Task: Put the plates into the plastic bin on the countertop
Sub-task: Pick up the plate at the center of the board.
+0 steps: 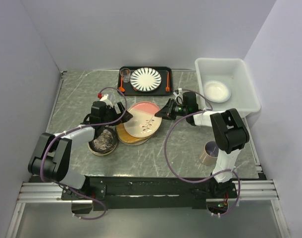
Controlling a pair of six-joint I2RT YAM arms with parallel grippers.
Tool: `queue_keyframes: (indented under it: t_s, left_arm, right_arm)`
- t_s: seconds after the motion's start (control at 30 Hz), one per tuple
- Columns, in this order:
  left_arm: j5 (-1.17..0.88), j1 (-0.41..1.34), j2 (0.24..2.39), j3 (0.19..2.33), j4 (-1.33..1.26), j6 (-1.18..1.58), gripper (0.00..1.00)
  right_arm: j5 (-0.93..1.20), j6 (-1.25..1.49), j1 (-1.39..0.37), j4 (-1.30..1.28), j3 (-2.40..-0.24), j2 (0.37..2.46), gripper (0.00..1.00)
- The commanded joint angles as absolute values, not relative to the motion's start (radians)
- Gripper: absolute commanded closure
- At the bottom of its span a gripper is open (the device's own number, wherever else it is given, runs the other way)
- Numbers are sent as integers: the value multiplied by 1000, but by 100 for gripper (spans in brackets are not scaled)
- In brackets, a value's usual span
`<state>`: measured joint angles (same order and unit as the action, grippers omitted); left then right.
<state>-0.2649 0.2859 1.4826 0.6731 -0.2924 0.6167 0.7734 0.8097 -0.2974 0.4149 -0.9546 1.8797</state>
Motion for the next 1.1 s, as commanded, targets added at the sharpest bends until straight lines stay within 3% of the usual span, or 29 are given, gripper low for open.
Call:
queue_keyframes:
  t_s: [0.0, 0.37, 0.7, 1.07]
  left_arm:
    - [-291, 287, 1402, 669, -308, 597, 1]
    - [-313, 287, 1287, 669, -267, 595, 1]
    - [-311, 287, 1252, 658, -255, 591, 1]
    - [-336, 287, 1164, 650, -256, 604, 1]
  right_arm:
    - [773, 776, -288, 413, -983, 1790, 100]
    - [798, 796, -288, 430, -980, 1677, 100]
    - [767, 738, -281, 295, -1051, 1554, 100]
    - [727, 738, -186, 273, -1020, 1434, 100]
